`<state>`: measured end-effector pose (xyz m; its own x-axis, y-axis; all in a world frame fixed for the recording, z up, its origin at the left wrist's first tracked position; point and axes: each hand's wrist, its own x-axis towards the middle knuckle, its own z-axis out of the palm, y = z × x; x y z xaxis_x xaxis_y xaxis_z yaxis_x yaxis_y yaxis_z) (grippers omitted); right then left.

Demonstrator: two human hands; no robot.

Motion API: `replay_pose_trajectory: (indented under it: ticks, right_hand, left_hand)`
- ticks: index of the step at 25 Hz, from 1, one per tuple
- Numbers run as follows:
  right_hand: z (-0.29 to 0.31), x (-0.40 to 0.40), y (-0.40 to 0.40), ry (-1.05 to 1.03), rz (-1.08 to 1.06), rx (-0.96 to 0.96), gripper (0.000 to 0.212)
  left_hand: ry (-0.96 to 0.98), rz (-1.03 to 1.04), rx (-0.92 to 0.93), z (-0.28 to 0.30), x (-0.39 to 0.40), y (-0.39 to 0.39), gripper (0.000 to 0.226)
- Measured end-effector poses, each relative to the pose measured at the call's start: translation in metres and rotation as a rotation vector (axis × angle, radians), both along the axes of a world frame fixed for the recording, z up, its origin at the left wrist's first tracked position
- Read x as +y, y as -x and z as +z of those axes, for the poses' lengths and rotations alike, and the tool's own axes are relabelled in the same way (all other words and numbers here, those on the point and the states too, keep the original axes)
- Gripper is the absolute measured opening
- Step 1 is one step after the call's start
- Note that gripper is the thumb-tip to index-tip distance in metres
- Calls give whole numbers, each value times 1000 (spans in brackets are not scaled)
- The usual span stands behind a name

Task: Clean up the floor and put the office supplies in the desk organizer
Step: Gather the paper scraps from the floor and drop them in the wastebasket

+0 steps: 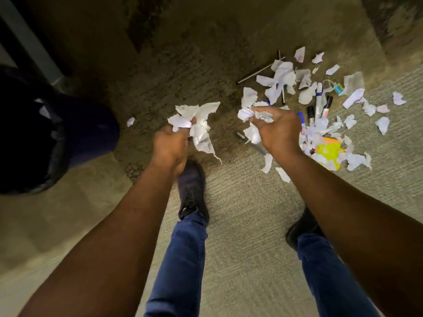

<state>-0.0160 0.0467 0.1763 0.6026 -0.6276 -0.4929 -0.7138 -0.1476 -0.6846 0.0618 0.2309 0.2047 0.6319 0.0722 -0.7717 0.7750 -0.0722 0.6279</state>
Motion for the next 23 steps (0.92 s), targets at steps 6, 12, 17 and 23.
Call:
replay_pose_trajectory:
  ticks: [6, 12, 17, 23]
  right_hand:
    - [55, 105, -82, -157, 71, -163, 26]
    - [112, 239, -134, -332, 229, -401, 19]
    - [121, 323, -170, -326, 413, -538, 20]
    - [93, 388, -203, -254, 955, -231, 58]
  left_hand:
    - [19, 256, -229, 70, 88, -47, 22]
    - [-209, 552, -380, 107, 204, -72, 24]
    - [-673, 276, -254, 101, 276, -99, 16]
    - [-765, -60, -293, 81, 319, -123, 14]
